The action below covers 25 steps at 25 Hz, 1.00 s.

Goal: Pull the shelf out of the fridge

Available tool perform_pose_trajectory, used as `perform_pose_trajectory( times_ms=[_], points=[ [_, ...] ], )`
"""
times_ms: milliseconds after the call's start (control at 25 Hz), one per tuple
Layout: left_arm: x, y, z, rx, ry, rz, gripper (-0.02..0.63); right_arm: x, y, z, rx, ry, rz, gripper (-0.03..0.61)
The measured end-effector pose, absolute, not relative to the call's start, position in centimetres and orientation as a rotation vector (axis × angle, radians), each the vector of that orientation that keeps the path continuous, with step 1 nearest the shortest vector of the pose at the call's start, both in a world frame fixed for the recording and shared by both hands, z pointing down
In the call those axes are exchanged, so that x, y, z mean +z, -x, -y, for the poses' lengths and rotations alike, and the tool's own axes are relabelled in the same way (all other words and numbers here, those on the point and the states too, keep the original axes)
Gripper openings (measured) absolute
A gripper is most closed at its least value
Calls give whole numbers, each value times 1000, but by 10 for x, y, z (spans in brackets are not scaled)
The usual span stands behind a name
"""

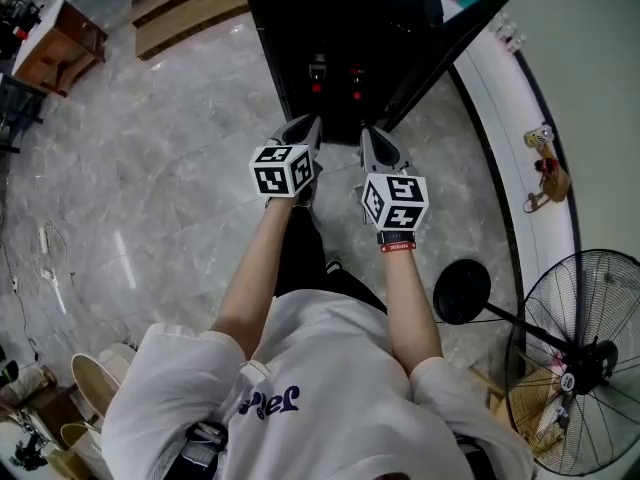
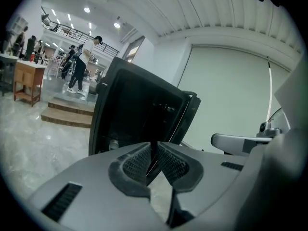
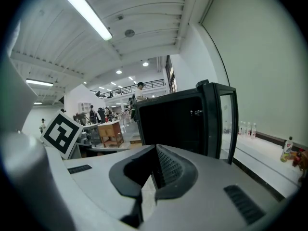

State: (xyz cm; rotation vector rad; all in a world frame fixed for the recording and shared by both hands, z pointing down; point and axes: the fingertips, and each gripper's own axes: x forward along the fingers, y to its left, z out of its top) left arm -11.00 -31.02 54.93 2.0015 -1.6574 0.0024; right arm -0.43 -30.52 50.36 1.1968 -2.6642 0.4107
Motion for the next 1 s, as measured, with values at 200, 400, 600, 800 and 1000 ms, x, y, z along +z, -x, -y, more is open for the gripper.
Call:
perform_pose_trajectory(
  times_ms=[200, 400, 600, 800, 1000],
  points=[
    [582, 121, 342, -118, -1934, 1592, 80, 533, 16, 326, 434, -1190, 2642, 17],
    [604, 137, 378, -261, -1879, 1552, 109, 553, 21, 351, 448, -1219, 2625, 17],
    [634, 150, 410, -396, -1806, 1486, 147, 573, 30, 376, 453, -1223, 2611, 17],
    [665, 159, 439, -515, -1729, 1415, 184, 591, 43, 402, 449, -1198, 2597, 17],
    [693, 173, 466, -607, -1646, 1370, 218, 615, 49, 421, 528, -1222, 2583, 17]
  ],
)
